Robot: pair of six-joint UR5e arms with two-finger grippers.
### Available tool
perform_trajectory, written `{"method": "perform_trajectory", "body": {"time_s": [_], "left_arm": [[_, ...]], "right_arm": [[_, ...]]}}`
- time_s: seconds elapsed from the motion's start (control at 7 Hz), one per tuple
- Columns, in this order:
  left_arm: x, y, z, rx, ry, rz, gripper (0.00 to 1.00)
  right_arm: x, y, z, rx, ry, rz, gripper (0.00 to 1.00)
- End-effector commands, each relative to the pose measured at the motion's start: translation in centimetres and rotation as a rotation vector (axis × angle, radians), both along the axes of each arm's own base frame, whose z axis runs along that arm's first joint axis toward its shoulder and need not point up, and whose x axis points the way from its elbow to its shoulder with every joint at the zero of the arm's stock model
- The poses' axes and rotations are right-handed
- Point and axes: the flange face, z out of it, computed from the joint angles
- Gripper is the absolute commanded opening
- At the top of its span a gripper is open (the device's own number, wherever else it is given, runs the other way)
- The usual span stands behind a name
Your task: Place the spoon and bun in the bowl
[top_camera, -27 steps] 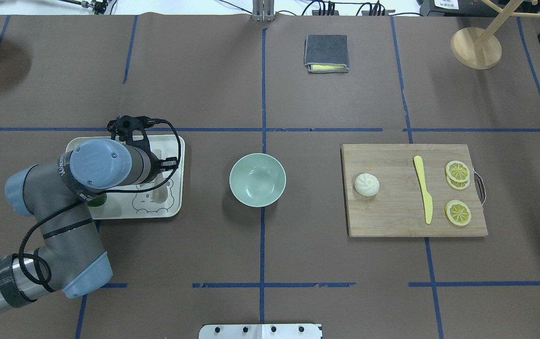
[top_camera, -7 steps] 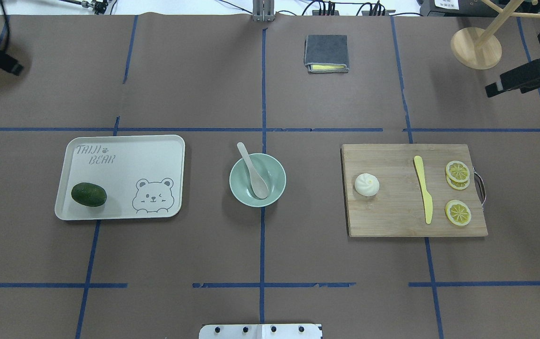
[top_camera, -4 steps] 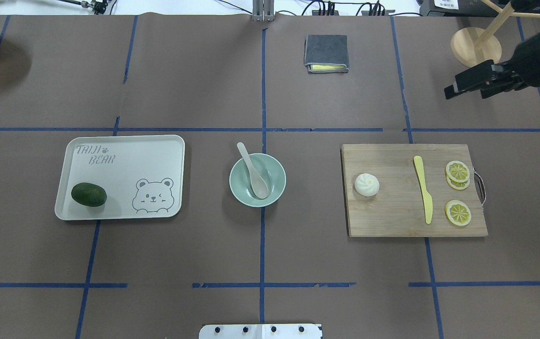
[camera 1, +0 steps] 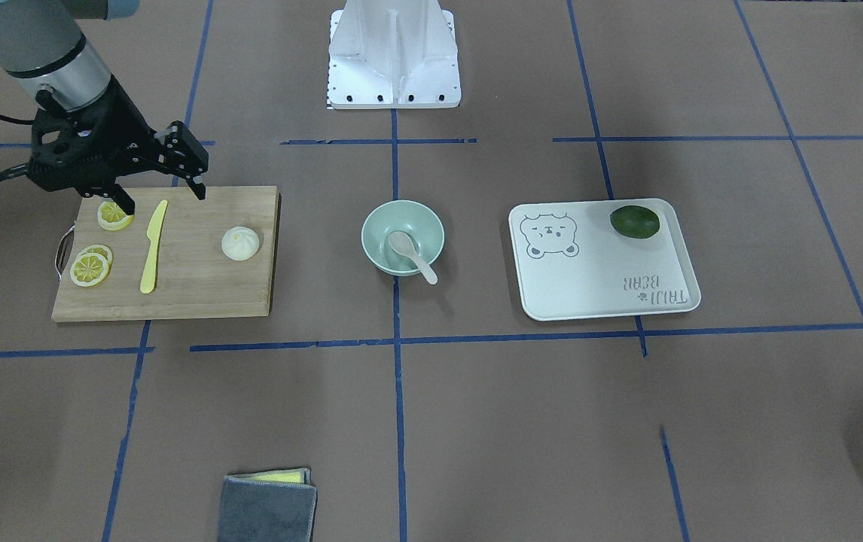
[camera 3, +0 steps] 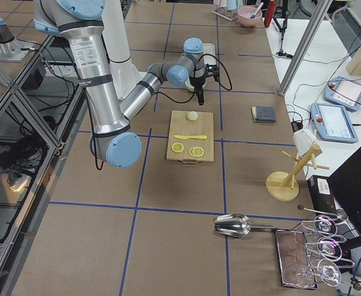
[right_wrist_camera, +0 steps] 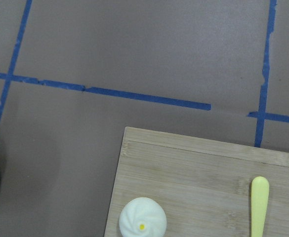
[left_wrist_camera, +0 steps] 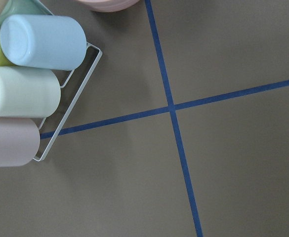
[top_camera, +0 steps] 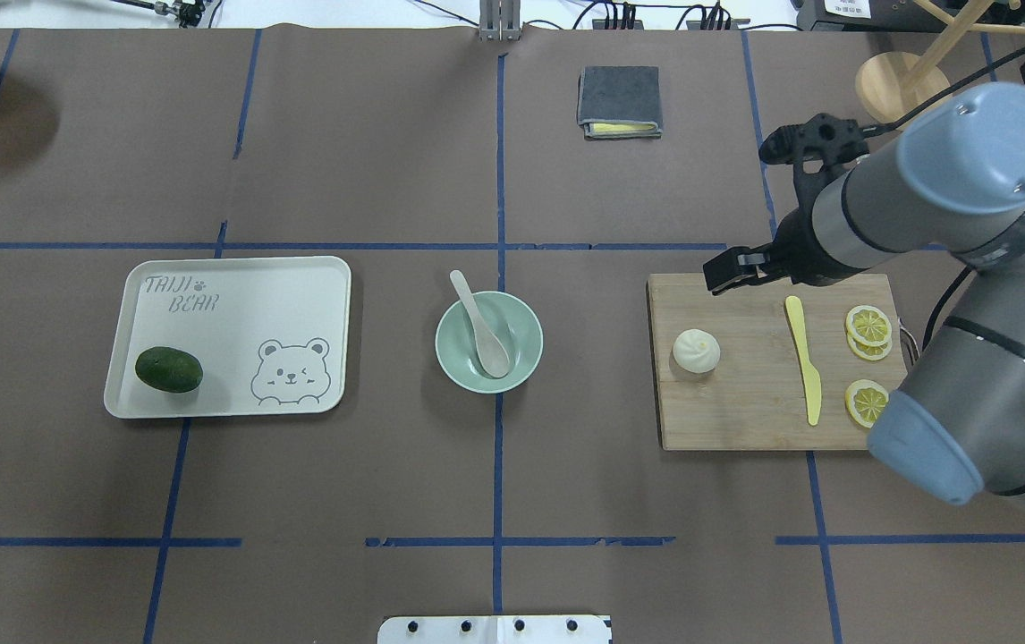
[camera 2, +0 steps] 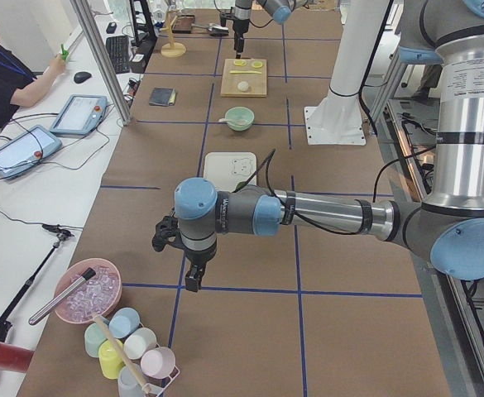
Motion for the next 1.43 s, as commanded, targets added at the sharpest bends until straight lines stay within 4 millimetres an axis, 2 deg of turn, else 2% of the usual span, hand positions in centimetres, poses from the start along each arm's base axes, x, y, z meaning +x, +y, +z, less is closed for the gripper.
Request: {"method": "perform_trajectory", "body": {"time_s": [0.0, 0.14, 0.29, 0.43, 0.86, 1.14, 1.29], "left_arm": [[0.0, 0.1, -0.4, 0.008, 0.004, 0.000, 1.00], [0.0, 0.1, -0.3, 0.008, 0.004, 0.001, 1.00], [0.0, 0.1, -0.4, 0.009, 0.004, 0.001, 1.00], [0.0, 0.0, -0.5, 0.013, 0.004, 0.001, 1.00], [0.0, 0.0, -0.6, 0.019, 0.004, 0.001, 1.00], [0.0, 0.0, -0.6, 0.017, 0.004, 0.001, 1.00], [0.0, 0.0, -0.6, 0.017, 0.004, 0.001, 1.00]], "right_arm": [[-5.1, -0.4, 4.5, 0.041, 0.048, 0.008, 1.00], [-7.0, -0.2, 5.5, 0.052, 0.032, 0.009, 0.98], [-8.1, 0.5, 4.9, 0.057, 0.028, 0.004, 0.92], [-8.6, 1.0, 5.1, 0.055, 0.030, -0.008, 0.80], [-9.6, 2.3, 6.0, 0.040, 0.048, -0.039, 0.18], [-10.0, 2.7, 6.0, 0.041, 0.047, -0.049, 0.00], [-9.9, 2.8, 5.7, 0.043, 0.042, -0.047, 0.00]]}}
